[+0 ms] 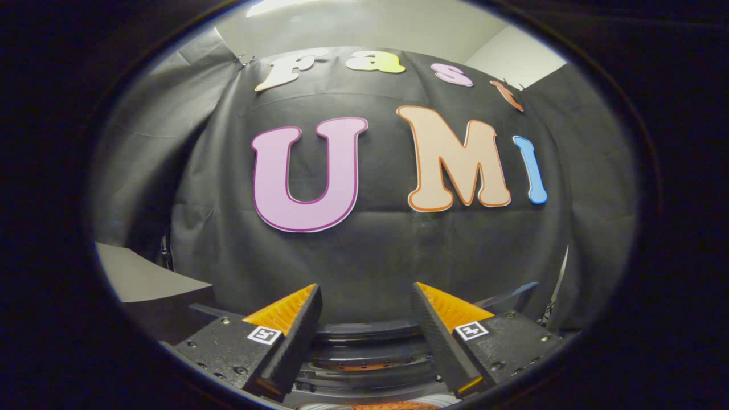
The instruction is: Put the clothes into the washing machine and then close the washing machine lid.
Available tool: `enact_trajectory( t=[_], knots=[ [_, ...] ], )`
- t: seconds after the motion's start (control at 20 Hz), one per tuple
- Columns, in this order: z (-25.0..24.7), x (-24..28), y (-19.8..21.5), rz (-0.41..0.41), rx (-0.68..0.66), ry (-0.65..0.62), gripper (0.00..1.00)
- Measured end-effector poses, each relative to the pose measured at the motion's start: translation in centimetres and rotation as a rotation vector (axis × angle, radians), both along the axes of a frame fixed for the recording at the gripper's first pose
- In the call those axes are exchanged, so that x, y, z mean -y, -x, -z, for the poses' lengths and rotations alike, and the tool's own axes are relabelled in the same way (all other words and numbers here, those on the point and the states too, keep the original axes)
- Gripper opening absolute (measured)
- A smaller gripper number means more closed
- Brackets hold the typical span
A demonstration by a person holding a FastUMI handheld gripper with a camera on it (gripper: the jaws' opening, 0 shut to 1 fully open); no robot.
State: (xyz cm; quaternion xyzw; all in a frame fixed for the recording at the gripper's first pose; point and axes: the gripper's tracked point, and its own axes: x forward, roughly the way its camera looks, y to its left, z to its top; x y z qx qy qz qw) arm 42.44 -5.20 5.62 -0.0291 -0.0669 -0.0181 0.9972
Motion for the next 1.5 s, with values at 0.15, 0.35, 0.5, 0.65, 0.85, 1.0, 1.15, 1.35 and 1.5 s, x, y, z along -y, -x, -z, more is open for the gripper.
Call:
enact_trajectory(
  t=[0.15,0.35,0.5,0.65,0.85,1.0,1.15,1.35,1.5],
  knots=[
    [0.1,0.1,0.7,-0.010,-0.004,0.003,0.95],
    [0.2,0.1,1.6,-0.009,0.010,0.004,0.95],
    [0.4,0.1,2.1,-0.010,0.002,0.006,0.96],
    [0.4,0.2,2.9,-0.009,0.008,0.006,0.96],
    [0.7,0.2,3.7,-0.005,0.009,0.007,0.95],
    [0.8,0.3,4.2,-0.009,0.009,0.008,0.95],
    [1.1,0.3,4.7,-0.007,0.006,0.009,0.95],
    [1.3,0.3,5.4,-0.002,0.000,0.011,0.95],
    [1.6,0.3,5.9,-0.005,-0.016,0.008,0.95]
  ],
)
